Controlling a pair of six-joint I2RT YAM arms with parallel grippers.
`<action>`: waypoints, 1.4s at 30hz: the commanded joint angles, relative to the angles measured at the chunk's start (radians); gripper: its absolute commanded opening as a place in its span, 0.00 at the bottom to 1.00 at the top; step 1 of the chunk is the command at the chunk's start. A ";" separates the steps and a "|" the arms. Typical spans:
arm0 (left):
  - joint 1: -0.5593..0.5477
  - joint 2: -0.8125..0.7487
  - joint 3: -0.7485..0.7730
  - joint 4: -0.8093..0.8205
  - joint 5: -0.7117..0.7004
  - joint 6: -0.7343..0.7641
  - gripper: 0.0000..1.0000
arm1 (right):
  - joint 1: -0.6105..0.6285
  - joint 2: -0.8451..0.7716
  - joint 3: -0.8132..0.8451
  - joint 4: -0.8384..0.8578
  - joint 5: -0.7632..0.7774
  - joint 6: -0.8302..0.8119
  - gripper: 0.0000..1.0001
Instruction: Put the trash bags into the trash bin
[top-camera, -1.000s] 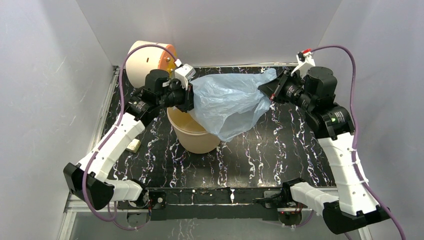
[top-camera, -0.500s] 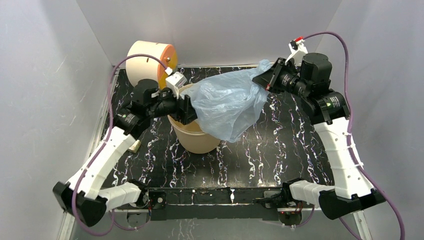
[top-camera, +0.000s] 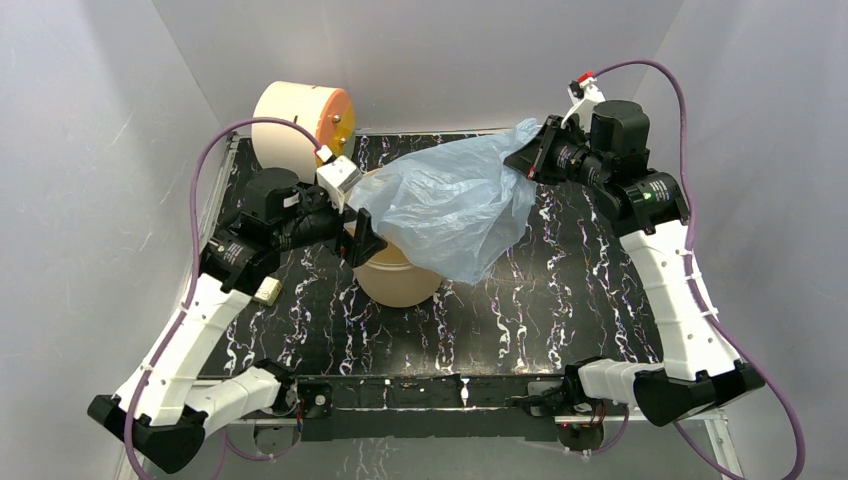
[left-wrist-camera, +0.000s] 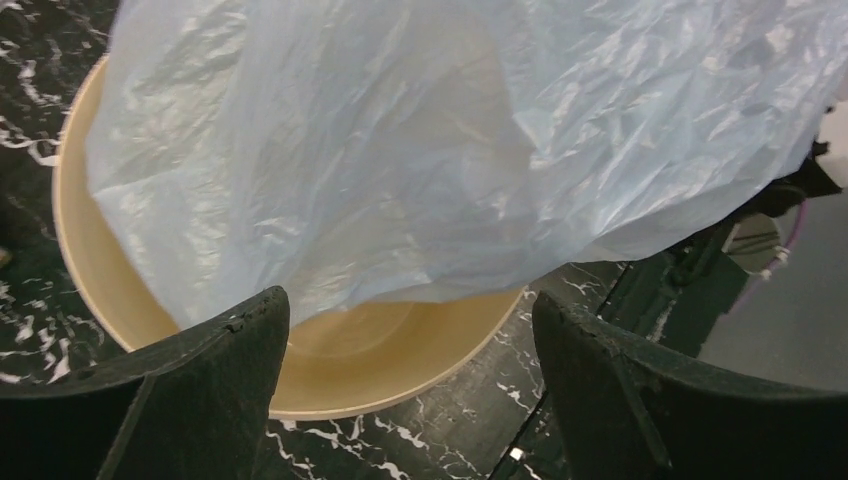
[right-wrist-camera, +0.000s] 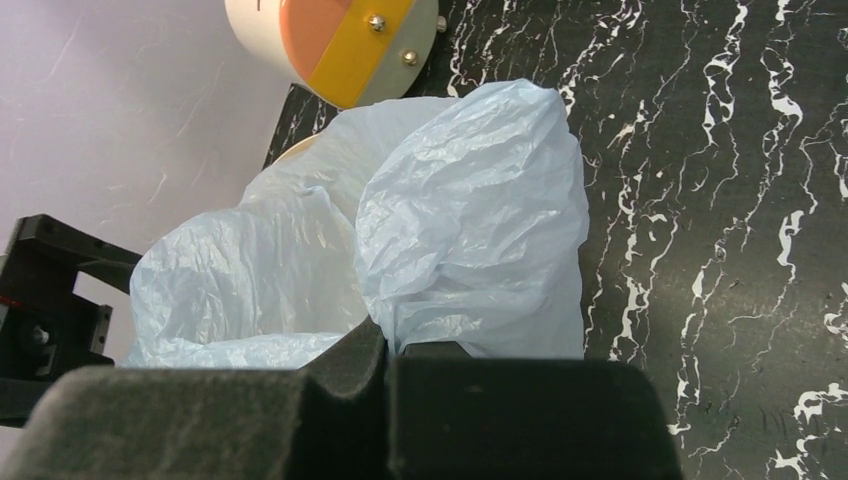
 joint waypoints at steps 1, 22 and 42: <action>0.008 -0.050 0.048 0.040 -0.104 0.019 0.90 | -0.001 -0.009 0.040 0.010 0.025 -0.040 0.00; 0.089 0.268 0.072 0.296 0.066 -0.092 0.77 | -0.001 -0.015 0.002 0.093 -0.173 0.000 0.00; 0.094 0.066 -0.073 0.239 -0.155 -0.163 0.75 | 0.019 0.108 0.081 0.149 -0.376 0.073 0.00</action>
